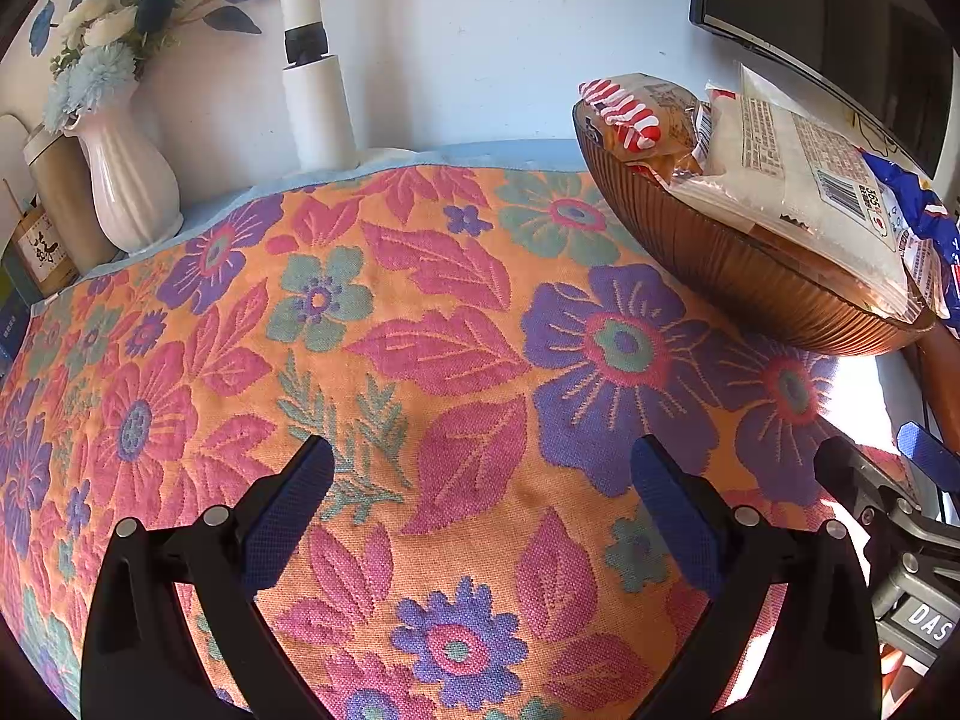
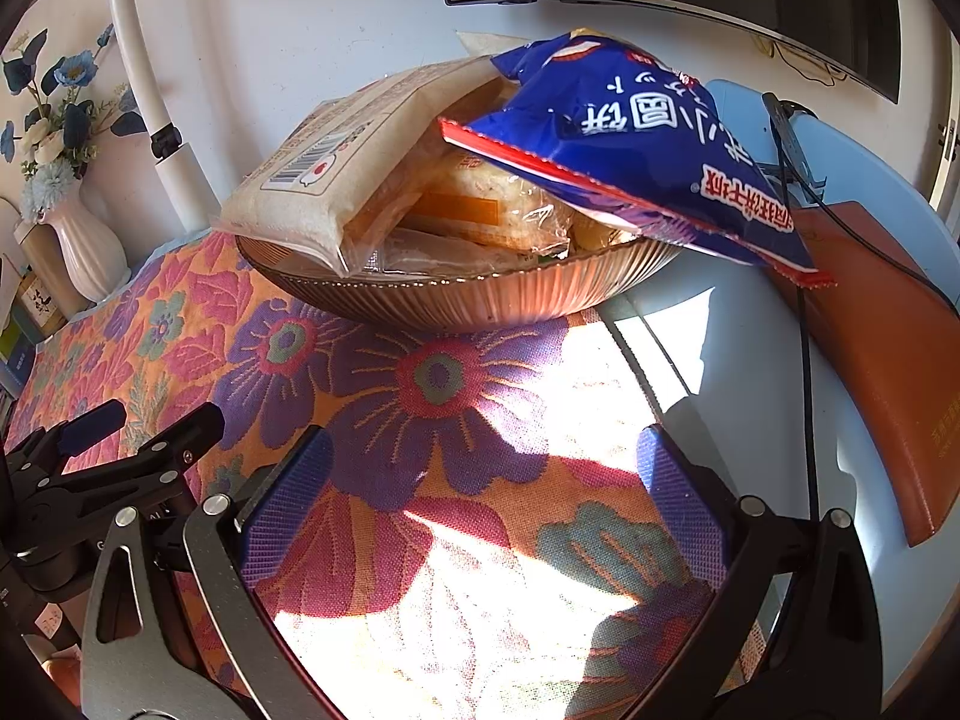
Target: Organize snacks
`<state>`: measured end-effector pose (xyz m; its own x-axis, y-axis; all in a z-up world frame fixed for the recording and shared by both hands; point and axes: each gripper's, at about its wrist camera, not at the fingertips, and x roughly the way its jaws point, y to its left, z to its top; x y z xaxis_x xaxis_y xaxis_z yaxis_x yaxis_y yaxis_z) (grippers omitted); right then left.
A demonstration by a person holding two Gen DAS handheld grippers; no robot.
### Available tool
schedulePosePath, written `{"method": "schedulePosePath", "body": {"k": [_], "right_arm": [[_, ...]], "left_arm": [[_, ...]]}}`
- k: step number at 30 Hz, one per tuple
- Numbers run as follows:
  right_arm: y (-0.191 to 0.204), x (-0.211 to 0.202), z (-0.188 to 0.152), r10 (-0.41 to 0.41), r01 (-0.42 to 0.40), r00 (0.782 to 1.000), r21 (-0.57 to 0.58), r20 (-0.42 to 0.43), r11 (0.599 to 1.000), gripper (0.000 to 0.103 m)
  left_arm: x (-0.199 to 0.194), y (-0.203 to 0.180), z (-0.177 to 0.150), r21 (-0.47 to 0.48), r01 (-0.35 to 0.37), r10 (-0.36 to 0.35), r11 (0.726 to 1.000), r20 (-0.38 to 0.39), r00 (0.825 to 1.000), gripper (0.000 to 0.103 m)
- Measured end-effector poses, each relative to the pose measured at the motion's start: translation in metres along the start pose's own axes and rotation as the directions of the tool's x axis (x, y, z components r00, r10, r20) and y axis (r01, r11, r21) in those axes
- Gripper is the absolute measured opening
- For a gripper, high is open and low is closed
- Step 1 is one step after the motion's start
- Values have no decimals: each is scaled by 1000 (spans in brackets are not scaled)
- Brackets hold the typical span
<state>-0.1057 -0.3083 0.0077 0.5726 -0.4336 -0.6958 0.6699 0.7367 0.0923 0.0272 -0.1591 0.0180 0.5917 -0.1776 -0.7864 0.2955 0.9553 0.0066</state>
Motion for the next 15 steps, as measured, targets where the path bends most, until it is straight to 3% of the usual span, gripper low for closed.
{"method": "schedulePosePath", "body": {"k": [15], "right_arm": [[1,-1,-1,-4,4,1000,2,4,1000,100]], "left_arm": [[0,-4,-2,40,-10,10,999,-5,1000,98]]}}
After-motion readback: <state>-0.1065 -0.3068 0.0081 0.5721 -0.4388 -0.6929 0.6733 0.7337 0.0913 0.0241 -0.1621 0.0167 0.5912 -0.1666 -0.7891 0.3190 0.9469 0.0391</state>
